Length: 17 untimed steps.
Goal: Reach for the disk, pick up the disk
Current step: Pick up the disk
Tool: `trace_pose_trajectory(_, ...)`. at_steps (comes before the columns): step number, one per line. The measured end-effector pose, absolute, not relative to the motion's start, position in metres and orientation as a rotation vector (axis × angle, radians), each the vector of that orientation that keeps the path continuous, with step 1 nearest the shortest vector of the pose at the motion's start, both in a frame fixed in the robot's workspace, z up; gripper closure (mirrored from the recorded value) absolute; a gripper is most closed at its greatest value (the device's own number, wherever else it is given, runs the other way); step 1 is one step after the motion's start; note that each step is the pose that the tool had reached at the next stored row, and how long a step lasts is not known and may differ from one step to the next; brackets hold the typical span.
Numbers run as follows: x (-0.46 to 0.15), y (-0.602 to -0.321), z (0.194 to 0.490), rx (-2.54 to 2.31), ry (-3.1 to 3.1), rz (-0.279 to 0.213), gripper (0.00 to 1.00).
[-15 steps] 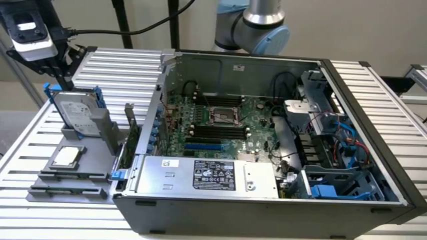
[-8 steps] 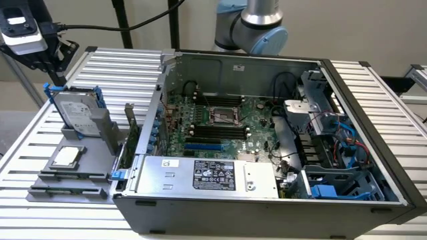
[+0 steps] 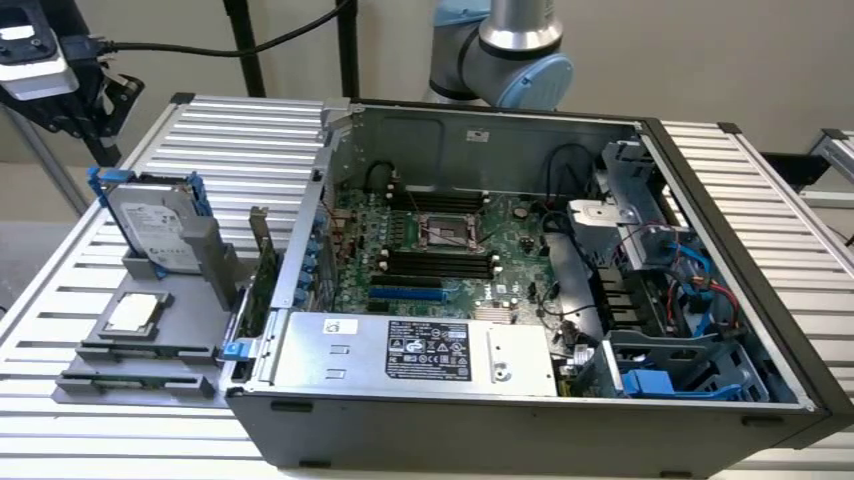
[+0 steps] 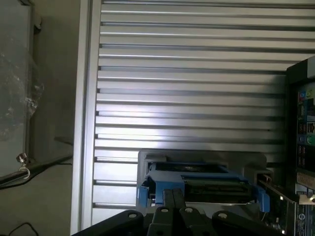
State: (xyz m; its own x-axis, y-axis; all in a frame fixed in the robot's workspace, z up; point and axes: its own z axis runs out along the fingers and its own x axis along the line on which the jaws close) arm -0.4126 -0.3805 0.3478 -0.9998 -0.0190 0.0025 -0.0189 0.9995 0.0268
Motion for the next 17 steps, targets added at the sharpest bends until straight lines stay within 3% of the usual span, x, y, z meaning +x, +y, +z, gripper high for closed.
trace_pose_trajectory(17,-0.4126,-0.3798,0.3478,0.463,-3.101,-0.041,0.89)
